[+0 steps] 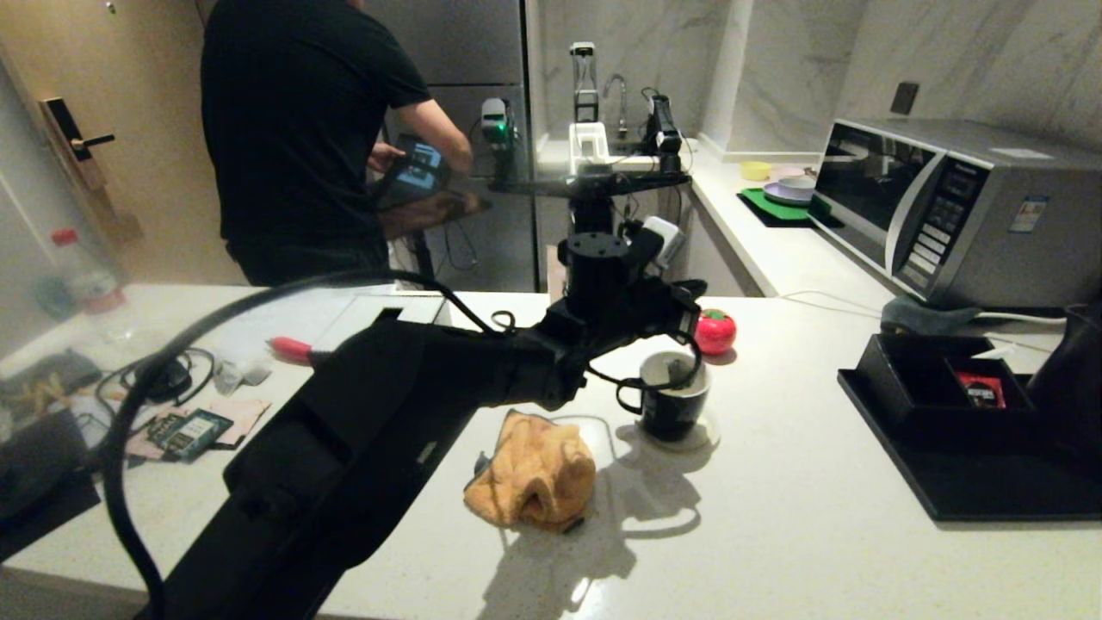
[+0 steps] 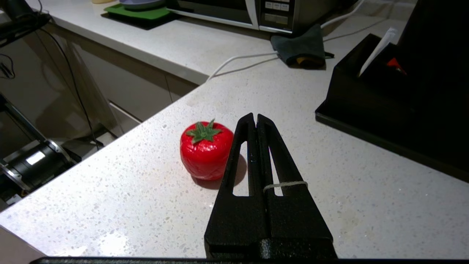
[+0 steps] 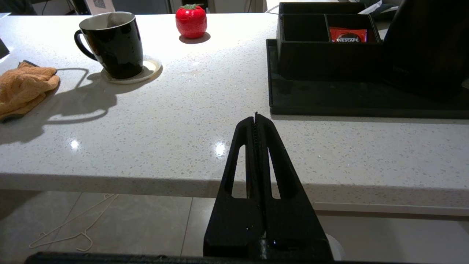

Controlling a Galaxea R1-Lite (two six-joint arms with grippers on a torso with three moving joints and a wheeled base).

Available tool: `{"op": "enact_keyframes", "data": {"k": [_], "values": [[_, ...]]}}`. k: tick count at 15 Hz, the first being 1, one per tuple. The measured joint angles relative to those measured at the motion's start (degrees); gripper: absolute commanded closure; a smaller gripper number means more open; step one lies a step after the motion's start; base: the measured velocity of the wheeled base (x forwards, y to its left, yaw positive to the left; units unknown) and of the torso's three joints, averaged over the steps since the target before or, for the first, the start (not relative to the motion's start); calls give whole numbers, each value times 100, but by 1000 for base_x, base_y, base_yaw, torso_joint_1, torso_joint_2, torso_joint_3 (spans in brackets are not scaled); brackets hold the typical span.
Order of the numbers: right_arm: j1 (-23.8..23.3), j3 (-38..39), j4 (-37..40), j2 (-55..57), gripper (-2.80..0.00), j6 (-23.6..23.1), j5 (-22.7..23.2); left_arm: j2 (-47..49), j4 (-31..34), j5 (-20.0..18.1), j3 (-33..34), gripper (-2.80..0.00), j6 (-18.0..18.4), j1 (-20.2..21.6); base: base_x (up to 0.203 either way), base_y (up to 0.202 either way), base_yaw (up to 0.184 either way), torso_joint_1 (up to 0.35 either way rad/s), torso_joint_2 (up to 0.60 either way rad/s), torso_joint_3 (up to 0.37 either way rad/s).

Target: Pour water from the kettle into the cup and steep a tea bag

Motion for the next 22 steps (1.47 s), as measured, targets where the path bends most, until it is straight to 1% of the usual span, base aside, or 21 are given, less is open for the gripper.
{"op": "enact_keyframes", "data": {"k": [4,8,22], "values": [[0,0,0,0,0,-4,1,316,-213,2,0,0,-2,-11,0,0,0,0,0,0],[2,0,2,0,0,-2,1,424,-240,2,-2,0,-2,-26,0,0,0,0,0,0],[2,0,2,0,0,-5,0,-406,-98,16,-11,0,6,-22,0,0,0,0,0,0]]}}
